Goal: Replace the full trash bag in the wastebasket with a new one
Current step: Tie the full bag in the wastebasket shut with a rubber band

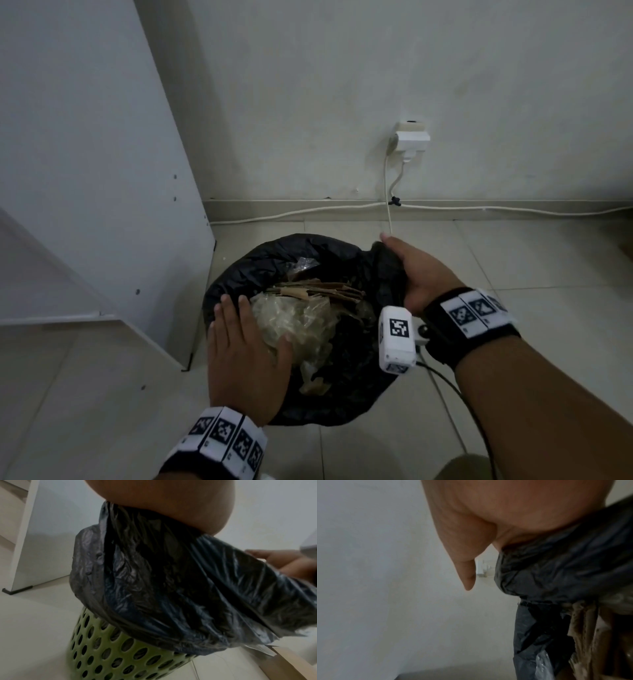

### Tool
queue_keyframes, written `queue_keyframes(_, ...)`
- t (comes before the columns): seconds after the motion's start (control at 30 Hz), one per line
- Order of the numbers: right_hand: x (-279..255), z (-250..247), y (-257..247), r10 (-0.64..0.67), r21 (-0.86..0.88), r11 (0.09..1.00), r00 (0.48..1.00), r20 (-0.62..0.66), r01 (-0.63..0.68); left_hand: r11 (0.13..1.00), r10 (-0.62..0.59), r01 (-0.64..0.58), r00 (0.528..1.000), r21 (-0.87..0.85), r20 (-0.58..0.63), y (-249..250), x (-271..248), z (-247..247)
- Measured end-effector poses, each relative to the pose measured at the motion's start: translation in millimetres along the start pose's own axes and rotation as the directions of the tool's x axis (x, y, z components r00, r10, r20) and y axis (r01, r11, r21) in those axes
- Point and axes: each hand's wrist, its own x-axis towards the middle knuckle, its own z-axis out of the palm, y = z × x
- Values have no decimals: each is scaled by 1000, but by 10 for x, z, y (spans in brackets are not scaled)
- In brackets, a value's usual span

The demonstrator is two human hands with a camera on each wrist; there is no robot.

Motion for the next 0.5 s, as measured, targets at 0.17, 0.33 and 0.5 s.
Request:
queue_keyframes(0.17,39,474,250,-363,-491,782,921,141,384,999,15,-14,1000,36,-13,71,16,28)
queue_keyframes(0.33,-141,663,672,-451,-649,552,842,295,523,998,21,-20,1000,54,-22,109,17,30)
queue_keyframes(0.5,-81,567,690,-347,-473,842,932,-107,259,999,33,-31,998,38,-45,92,21,58)
